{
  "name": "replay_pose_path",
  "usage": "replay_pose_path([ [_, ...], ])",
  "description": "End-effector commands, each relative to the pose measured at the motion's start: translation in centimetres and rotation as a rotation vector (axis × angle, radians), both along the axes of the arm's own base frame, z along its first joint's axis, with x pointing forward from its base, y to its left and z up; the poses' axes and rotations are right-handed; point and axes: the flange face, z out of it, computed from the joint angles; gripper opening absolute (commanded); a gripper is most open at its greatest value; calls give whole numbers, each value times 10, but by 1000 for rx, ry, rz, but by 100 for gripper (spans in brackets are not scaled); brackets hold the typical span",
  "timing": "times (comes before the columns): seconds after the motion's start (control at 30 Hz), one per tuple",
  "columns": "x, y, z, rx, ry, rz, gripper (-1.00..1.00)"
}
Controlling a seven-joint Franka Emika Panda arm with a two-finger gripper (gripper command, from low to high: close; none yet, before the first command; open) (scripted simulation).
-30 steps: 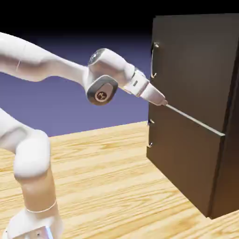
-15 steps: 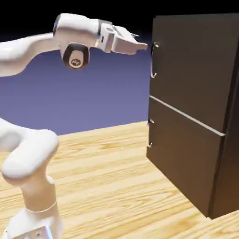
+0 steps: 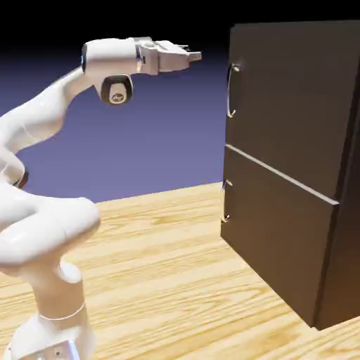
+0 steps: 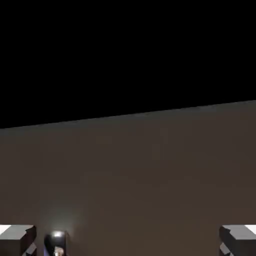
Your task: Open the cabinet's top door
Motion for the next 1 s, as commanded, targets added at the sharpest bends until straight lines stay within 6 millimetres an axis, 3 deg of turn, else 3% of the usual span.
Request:
replay_pose_path([
  [0.0, 10, 7, -10, -13, 2, 6, 0],
  [0.2, 83, 32, -90, -81, 49, 38, 0],
  [0.27, 85, 32, -91, -82, 50, 39, 0],
  [0.4, 135, 30, -91, -82, 50, 39, 0],
  [0.43, 135, 30, -91, -82, 50, 39, -100],
  [0.47, 135, 30, -91, -82, 50, 39, -100],
  [0.73, 54, -1, -91, -86, 42, 223, -100],
  [0.97, -15, -43, -91, -90, 35, 394, -100],
])
